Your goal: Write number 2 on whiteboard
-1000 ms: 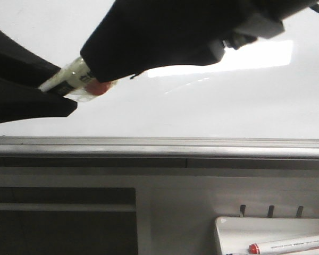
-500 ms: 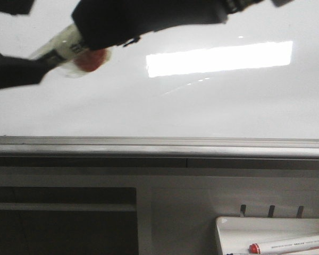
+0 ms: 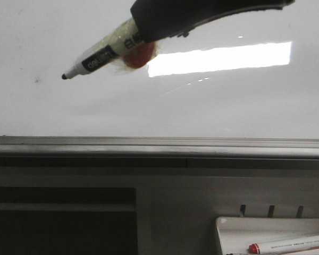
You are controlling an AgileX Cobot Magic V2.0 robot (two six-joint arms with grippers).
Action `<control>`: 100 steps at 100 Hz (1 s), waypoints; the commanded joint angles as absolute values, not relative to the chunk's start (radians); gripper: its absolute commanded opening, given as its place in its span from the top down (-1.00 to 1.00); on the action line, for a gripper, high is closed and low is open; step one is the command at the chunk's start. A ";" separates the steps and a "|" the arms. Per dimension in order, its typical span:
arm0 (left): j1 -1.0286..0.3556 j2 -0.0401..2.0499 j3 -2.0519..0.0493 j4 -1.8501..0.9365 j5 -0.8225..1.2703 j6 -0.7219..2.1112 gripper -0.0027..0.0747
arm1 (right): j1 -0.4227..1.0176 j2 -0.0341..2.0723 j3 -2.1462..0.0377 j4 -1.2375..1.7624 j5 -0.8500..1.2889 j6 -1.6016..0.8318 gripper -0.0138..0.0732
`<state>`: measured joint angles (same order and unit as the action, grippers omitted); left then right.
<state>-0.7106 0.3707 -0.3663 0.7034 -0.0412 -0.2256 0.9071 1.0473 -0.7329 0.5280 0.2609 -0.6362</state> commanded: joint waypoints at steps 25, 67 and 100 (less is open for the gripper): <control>-0.716 0.373 -0.398 0.661 -0.063 -0.240 0.98 | 0.852 1.114 -0.770 0.546 -0.017 -0.634 0.85; -0.661 0.434 -0.398 0.672 0.016 -0.240 0.98 | 0.803 1.252 -0.921 0.546 0.110 -0.634 0.85; -0.406 0.513 -0.400 0.556 -0.174 -0.240 0.98 | 0.800 1.296 -0.955 0.546 0.060 -0.634 0.85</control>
